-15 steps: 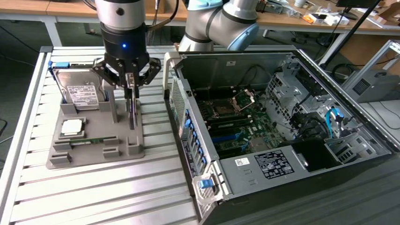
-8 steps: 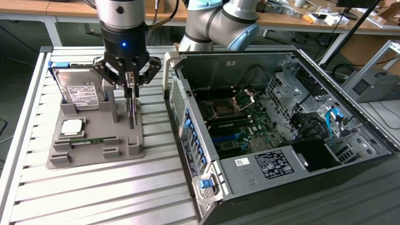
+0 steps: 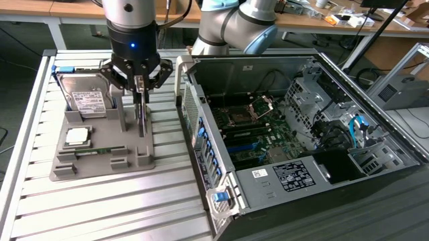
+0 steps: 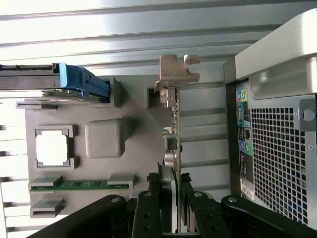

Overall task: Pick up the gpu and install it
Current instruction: 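Pick up the gpu and move the gpu toward the slot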

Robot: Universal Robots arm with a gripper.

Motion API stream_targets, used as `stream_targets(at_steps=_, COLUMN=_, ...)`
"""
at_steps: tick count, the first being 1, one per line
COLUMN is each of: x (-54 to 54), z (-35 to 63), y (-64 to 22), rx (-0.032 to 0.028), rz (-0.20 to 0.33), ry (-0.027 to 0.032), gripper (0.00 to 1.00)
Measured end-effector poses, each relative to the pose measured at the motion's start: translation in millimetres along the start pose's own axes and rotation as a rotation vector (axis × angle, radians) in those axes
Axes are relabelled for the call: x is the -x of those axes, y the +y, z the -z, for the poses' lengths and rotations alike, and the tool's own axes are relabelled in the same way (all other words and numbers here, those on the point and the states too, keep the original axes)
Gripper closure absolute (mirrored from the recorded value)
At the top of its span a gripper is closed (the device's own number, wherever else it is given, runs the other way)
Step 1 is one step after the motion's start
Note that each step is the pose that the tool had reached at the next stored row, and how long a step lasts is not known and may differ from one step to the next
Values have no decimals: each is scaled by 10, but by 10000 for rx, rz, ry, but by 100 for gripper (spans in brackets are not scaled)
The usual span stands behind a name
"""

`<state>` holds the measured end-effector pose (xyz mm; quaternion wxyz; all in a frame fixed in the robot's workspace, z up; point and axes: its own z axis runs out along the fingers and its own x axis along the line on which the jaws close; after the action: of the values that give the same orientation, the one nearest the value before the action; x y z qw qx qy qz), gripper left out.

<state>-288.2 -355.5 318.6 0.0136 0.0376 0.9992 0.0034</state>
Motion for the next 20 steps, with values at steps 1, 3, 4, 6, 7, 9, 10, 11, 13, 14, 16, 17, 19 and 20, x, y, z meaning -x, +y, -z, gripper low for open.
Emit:
stream_targets(at_steps=1, x=0, z=8, y=0, rx=0, rz=0, ry=1, gripper=73)
stream_targets(at_steps=3, x=0, z=18, y=0, rx=0, rz=0, ry=0, gripper=73)
stream_targets(at_steps=4, x=1, z=25, y=0, rx=0, rz=0, ry=0, gripper=73)
stream_targets(at_steps=6, x=1, z=35, y=0, rx=-1, rz=0, ry=0, gripper=73)
stream_targets(at_steps=7, x=1, z=39, y=0, rx=0, rz=0, ry=0, gripper=73)
stream_targets(at_steps=9, x=1, z=46, y=0, rx=0, rz=0, ry=0, gripper=73)
stream_targets(at_steps=10, x=1, z=49, y=0, rx=0, rz=0, ry=0, gripper=73)
stream_targets(at_steps=11, x=1, z=52, y=1, rx=0, rz=0, ry=0, gripper=73)
stream_targets(at_steps=13, x=2, z=57, y=0, rx=0, rz=0, ry=0, gripper=73)
stream_targets(at_steps=14, x=2, z=61, y=1, rx=0, rz=0, ry=1, gripper=73)
stream_targets(at_steps=16, x=2, z=67, y=1, rx=0, rz=0, ry=0, gripper=73)
stream_targets(at_steps=17, x=2, z=71, y=1, rx=-1, rz=0, ry=1, gripper=73)
stream_targets(at_steps=19, x=2, z=78, y=1, rx=0, rz=0, ry=1, gripper=73)
stream_targets(at_steps=20, x=2, z=84, y=1, rx=0, rz=0, ry=0, gripper=73)
